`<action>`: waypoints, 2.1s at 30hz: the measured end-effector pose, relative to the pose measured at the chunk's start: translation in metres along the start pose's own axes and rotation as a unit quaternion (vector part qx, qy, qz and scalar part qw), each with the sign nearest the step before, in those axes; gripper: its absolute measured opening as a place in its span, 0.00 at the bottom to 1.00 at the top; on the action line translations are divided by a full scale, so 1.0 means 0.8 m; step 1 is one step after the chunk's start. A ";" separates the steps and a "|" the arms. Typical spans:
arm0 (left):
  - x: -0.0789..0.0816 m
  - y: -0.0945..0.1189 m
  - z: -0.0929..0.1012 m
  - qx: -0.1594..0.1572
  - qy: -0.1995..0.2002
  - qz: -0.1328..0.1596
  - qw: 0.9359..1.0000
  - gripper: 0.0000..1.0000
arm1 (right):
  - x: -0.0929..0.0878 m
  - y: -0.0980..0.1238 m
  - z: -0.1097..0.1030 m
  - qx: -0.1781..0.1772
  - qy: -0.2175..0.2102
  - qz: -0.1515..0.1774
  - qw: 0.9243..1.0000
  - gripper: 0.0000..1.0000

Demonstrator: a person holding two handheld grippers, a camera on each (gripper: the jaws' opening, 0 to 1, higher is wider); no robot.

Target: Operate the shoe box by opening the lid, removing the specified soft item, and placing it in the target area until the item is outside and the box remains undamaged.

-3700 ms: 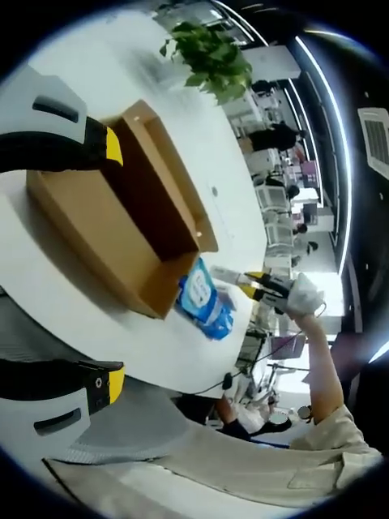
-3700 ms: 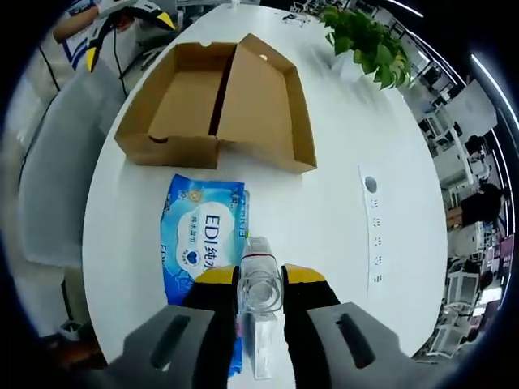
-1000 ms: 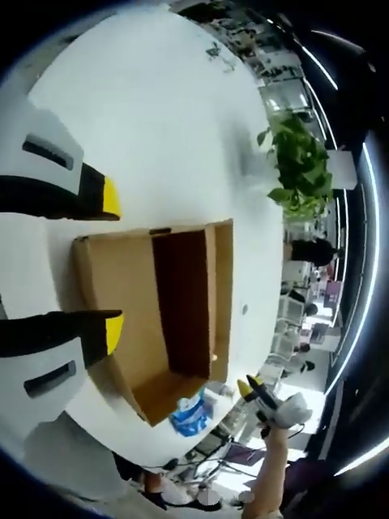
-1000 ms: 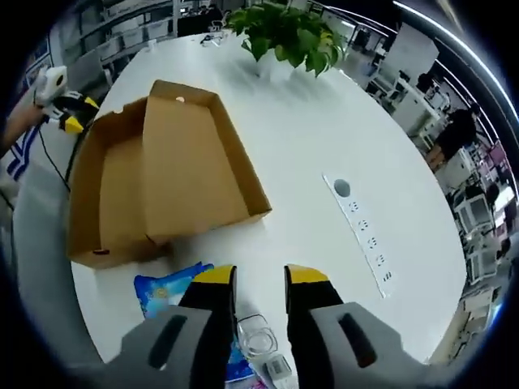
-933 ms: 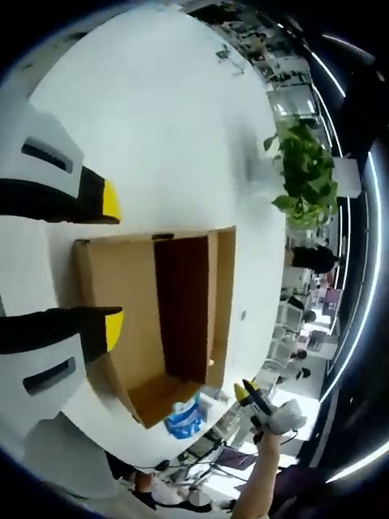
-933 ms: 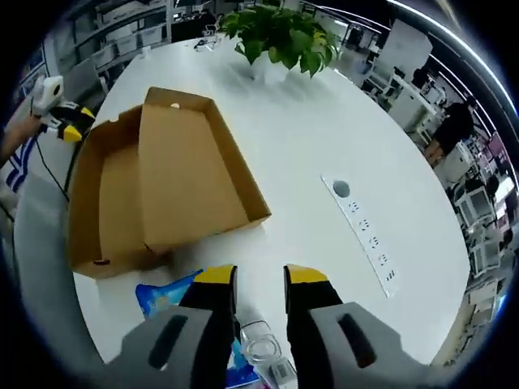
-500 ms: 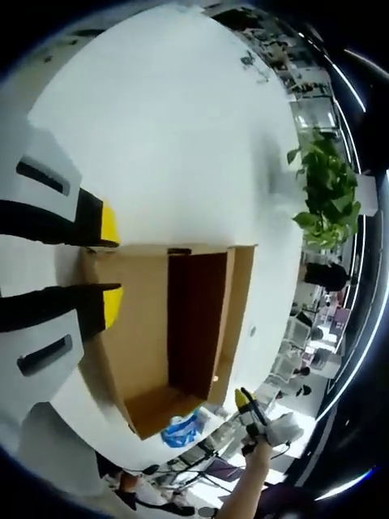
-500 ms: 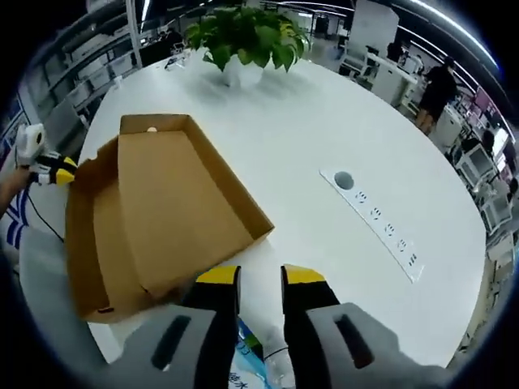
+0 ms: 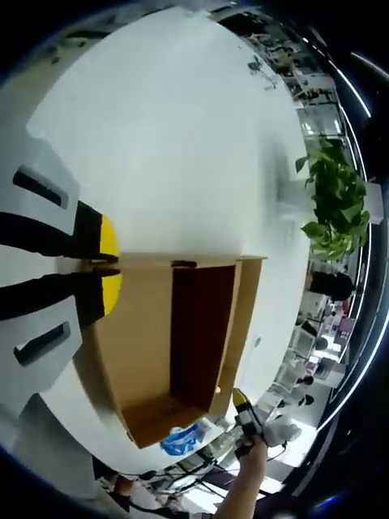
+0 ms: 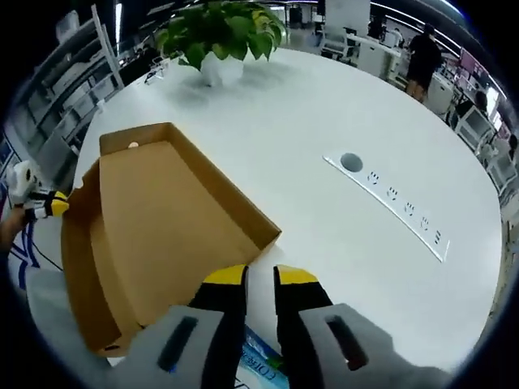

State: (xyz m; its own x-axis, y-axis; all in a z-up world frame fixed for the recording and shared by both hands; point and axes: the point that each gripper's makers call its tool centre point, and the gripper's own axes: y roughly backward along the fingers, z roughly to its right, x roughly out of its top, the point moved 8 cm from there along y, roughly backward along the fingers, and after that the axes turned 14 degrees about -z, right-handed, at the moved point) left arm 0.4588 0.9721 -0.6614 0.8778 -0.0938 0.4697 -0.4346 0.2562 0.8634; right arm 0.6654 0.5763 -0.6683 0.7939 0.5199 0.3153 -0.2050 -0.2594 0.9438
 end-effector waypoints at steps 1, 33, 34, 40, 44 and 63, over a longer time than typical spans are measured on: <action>0.000 0.000 0.000 0.000 0.001 0.000 1.000 0.02 | 0.001 -0.002 0.001 0.000 -0.004 0.001 1.000 0.09; 0.001 -0.005 0.000 -0.001 0.011 -0.001 1.000 0.01 | 0.005 -0.037 -0.008 0.038 -0.183 -0.012 0.982 0.07; 0.001 -0.005 0.000 -0.001 0.012 -0.001 1.000 0.01 | 0.006 -0.036 -0.009 0.038 -0.187 -0.010 0.982 0.07; 0.001 -0.005 0.001 0.001 0.016 0.002 1.000 0.01 | 0.006 -0.029 -0.009 0.033 -0.199 -0.006 0.979 0.06; -0.001 -0.005 0.001 0.000 0.021 0.006 1.000 0.01 | 0.008 -0.021 -0.010 0.030 -0.207 -0.001 0.978 0.05; -0.002 -0.003 0.004 0.005 0.023 0.005 1.000 0.01 | 0.018 0.028 -0.018 0.020 -0.203 0.053 0.978 0.02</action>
State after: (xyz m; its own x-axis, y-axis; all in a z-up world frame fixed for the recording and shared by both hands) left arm 0.4577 0.9686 -0.6640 0.8813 -0.0465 0.4703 -0.4459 0.2479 0.8600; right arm 0.6640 0.5893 -0.6409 0.9328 0.1249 0.3380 -0.2822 -0.3303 0.9007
